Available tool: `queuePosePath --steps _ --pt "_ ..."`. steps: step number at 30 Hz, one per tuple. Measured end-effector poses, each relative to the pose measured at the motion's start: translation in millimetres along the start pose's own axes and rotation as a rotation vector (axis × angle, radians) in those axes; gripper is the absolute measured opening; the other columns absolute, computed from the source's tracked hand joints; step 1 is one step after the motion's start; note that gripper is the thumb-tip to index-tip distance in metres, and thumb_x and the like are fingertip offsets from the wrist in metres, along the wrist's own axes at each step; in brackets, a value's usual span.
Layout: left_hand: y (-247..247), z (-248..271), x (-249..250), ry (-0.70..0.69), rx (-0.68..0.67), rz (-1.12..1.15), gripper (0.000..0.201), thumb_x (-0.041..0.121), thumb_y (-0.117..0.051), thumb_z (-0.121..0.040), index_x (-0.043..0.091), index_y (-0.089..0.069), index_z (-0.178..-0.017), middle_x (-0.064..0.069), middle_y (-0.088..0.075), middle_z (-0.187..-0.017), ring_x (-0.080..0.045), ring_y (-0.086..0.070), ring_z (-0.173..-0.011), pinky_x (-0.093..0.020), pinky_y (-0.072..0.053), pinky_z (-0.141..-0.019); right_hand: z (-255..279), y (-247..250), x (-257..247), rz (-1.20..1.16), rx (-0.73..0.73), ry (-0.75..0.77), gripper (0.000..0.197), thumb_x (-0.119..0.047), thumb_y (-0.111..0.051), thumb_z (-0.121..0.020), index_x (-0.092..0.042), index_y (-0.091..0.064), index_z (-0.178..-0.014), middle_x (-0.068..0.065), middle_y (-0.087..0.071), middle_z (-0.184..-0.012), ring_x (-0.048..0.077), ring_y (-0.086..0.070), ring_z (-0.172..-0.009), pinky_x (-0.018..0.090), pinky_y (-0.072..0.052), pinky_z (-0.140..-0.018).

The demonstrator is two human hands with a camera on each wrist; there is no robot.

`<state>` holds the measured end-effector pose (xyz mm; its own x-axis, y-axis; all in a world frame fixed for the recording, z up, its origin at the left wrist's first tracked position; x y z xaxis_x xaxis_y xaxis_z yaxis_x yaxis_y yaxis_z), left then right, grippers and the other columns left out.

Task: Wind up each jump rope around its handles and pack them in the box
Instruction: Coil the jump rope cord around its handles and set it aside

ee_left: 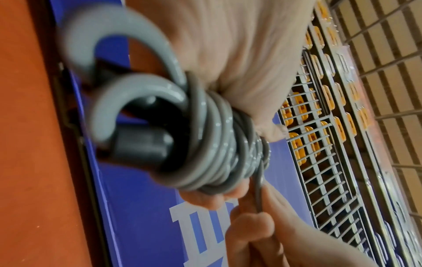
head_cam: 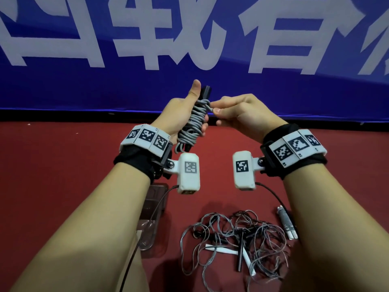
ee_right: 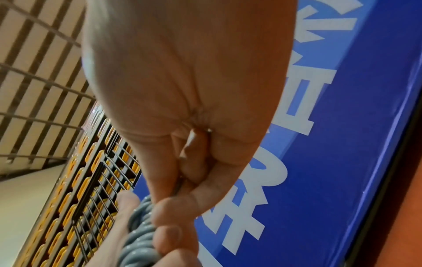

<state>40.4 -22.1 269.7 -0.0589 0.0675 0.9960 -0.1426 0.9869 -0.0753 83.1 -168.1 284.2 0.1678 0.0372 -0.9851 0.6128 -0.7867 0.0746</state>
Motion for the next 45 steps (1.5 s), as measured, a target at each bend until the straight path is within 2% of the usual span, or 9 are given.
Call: queuePosePath --steps 4,9,15,18,22,29,34,40,45 --pt "2 -1 10 -0.218 0.21 -0.259 0.058 0.065 -0.058 -0.094 0.008 -0.066 -0.084 -0.009 -0.069 -0.07 -0.021 -0.066 -0.057 -0.036 -0.056 -0.057 7 -3 7 0.053 0.05 -0.076 0.026 -0.015 -0.05 -0.104 -0.011 -0.07 -0.12 -0.012 -0.065 -0.066 0.006 -0.049 -0.056 0.029 -0.056 -0.07" --pt "-29 4 9 -0.487 0.274 -0.662 0.046 0.072 -0.074 -0.064 0.031 -0.067 -0.084 0.012 -0.069 -0.08 -0.01 -0.066 -0.078 -0.039 -0.055 -0.073 22 9 20 -0.157 -0.066 -0.359 0.082 -0.08 -0.033 -0.092 -0.011 -0.066 -0.122 0.014 -0.072 -0.111 0.03 -0.073 -0.092 0.045 -0.059 -0.085" --pt "-90 -6 -15 -0.618 0.054 -0.676 0.069 0.074 -0.071 -0.063 0.027 -0.072 -0.114 0.014 -0.057 -0.12 -0.011 -0.05 -0.12 -0.034 -0.045 -0.105 46 47 16 -0.312 0.117 -0.251 0.012 -0.019 -0.059 -0.1 -0.01 -0.067 -0.103 0.007 -0.07 -0.099 0.015 -0.068 -0.084 0.029 -0.059 -0.085" --pt "-108 -25 -34 -0.389 0.089 -0.384 0.06 0.066 -0.057 -0.091 0.026 -0.058 -0.136 0.006 -0.047 -0.141 -0.014 -0.042 -0.133 -0.028 -0.033 -0.111 56 84 31 -0.308 0.326 -0.224 0.024 0.004 -0.062 -0.088 -0.002 -0.064 -0.111 0.017 -0.063 -0.106 0.023 -0.065 -0.088 0.034 -0.06 -0.086" --pt "-141 -45 -87 0.112 0.004 0.05 0.05 0.052 -0.054 -0.1 0.01 -0.065 -0.124 -0.013 -0.071 -0.116 -0.022 -0.07 -0.076 -0.036 -0.059 -0.07 71 114 64 -0.215 0.459 -0.213 0.049 0.019 -0.064 -0.079 0.001 -0.054 -0.124 0.023 -0.064 -0.103 0.028 -0.067 -0.073 0.036 -0.06 -0.063" --pt "-182 -44 -198 0.263 0.053 0.19 0.019 0.013 -0.056 -0.104 -0.001 -0.066 -0.113 -0.025 -0.069 -0.119 -0.023 -0.069 -0.077 -0.028 -0.058 -0.05 105 160 170 0.265 0.568 -0.309 0.042 -0.005 -0.088 -0.072 -0.014 -0.058 -0.099 0.017 -0.07 -0.107 0.027 -0.065 -0.085 0.048 -0.06 -0.082" --pt "-196 -48 -297 0.356 0.056 0.047 0.011 0.011 -0.061 -0.101 0.011 -0.07 -0.094 -0.023 -0.073 -0.111 -0.026 -0.07 -0.079 -0.039 -0.064 -0.064 120 180 265 0.604 0.535 -0.452 0.05 -0.036 -0.091 -0.066 -0.02 -0.057 -0.098 -0.001 -0.07 -0.093 0.019 -0.068 -0.083 0.032 -0.054 -0.07" --pt "-222 -76 -389 0.486 -0.065 -0.13 0.034 0.027 -0.062 -0.096 0.01 -0.065 -0.125 -0.013 -0.073 -0.115 -0.034 -0.07 -0.104 -0.052 -0.058 -0.093 131 222 362 0.549 0.539 -0.582 0.046 -0.031 -0.087 -0.068 -0.02 -0.058 -0.103 -0.003 -0.07 -0.098 0.016 -0.067 -0.086 0.037 -0.058 -0.079" --pt "-264 -95 -432 0.493 -0.233 -0.369 0.046 0.023 -0.055 -0.102 0.006 -0.051 -0.145 -0.004 -0.067 -0.117 -0.023 -0.059 -0.115 -0.031 -0.043 -0.097 143 252 415 0.552 0.618 -0.614 0.047 -0.034 -0.086 -0.073 -0.017 -0.057 -0.105 -0.007 -0.067 -0.09 0.004 -0.061 -0.073 0.014 -0.045 -0.061"
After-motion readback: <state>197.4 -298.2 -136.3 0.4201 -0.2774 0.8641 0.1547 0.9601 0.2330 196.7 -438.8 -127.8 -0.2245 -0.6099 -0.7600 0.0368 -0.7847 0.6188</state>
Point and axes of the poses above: each hand's wrist, its own z-axis away from the middle knuckle, its own y-axis out of the back of the hand, x = y × z, the point moved 5 cm from there along -z, towards the middle knuckle
